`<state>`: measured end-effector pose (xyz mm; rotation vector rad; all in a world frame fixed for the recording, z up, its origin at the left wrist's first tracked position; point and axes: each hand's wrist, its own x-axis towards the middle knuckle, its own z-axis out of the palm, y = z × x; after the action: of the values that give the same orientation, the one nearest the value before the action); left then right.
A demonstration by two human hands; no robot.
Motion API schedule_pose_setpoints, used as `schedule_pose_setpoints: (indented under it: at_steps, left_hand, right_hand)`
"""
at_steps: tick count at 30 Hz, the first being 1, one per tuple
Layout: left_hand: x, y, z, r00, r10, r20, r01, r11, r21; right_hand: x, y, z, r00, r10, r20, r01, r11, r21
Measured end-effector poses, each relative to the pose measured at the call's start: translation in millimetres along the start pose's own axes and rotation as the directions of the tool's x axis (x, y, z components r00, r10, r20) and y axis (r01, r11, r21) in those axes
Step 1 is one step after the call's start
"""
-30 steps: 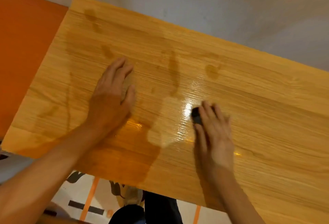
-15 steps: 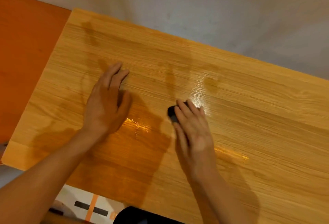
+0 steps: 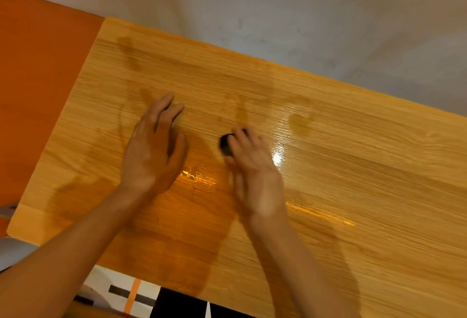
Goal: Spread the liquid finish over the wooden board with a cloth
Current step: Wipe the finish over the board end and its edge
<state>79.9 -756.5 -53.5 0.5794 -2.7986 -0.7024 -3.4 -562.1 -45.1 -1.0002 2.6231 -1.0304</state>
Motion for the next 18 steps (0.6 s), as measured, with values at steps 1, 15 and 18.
schedule_pose_setpoints:
  at_steps: [1, 15, 18]
  left_hand:
    - [0, 0, 0, 1.000, 0.006, -0.003, -0.006, 1.000, -0.004]
    - [0, 4, -3, 0.998, -0.006, 0.060, 0.007, 1.000, -0.013]
    - [2, 0, -10, 0.993, -0.016, 0.117, 0.029, 0.994, -0.109]
  right_hand:
    - [-12, 13, -19, 0.999, 0.043, -0.031, -0.044, 0.999, -0.032]
    - [22, -19, 10, 0.995, 0.076, -0.057, -0.080, 0.993, -0.082]
    - [-6, 21, -38, 0.955, 0.236, -0.180, -0.255, 0.963, -0.091]
